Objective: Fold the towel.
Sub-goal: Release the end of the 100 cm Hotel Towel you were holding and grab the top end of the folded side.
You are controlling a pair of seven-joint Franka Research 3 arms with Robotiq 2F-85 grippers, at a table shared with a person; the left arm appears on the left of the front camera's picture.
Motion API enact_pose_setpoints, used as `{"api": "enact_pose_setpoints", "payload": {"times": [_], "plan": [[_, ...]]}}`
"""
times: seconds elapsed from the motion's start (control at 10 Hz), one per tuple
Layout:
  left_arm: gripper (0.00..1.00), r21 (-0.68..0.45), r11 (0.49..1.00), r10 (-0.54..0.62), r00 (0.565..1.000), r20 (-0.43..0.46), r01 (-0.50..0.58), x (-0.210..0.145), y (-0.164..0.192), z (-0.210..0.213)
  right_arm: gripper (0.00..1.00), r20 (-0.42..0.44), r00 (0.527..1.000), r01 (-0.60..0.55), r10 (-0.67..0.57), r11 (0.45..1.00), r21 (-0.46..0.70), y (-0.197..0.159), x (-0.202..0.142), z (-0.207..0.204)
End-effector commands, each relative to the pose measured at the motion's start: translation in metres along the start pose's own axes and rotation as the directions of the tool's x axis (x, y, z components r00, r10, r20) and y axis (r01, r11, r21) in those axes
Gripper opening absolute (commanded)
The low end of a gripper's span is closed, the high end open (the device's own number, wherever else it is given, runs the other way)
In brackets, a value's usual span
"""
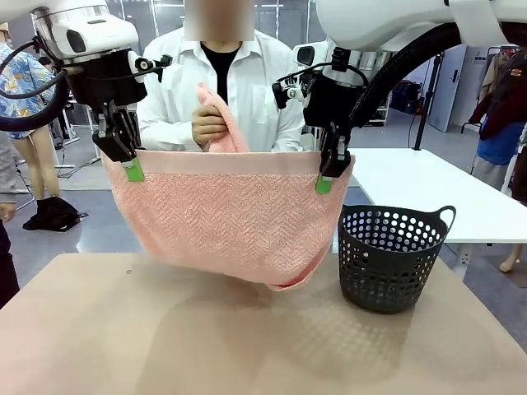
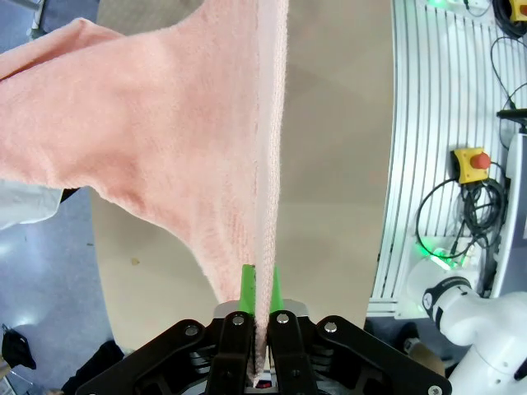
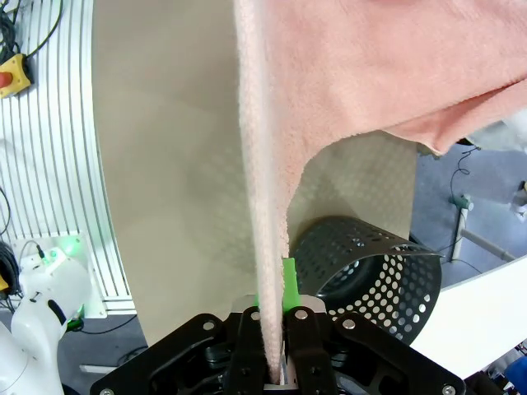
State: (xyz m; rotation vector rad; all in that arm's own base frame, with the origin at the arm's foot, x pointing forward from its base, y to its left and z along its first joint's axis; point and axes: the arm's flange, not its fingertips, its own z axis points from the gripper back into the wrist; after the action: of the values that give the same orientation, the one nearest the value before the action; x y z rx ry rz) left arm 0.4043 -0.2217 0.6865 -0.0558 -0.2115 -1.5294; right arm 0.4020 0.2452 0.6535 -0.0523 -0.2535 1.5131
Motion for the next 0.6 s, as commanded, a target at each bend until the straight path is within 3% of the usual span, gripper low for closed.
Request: {"api": "enact_pose_setpoints", "payload": {"times": [0.0,0.5], "plan": [[0.00,0.003,1.000,-0.003,1.000,0.001,0.003,-0.0001,-0.0003,0.0011,0.00,-0.003,1.000,0.000,0.000,1.000,-0.001,-0.0002,-0.0007,-0.0001],[0.00,0.003,1.000,-0.003,1.000,0.001,0.003,-0.0001,-0.0003,0.0011,0.00,-0.003,1.000,0.000,0.000,1.000,-0.001,-0.0002,-0.0007,-0.0001]]}}
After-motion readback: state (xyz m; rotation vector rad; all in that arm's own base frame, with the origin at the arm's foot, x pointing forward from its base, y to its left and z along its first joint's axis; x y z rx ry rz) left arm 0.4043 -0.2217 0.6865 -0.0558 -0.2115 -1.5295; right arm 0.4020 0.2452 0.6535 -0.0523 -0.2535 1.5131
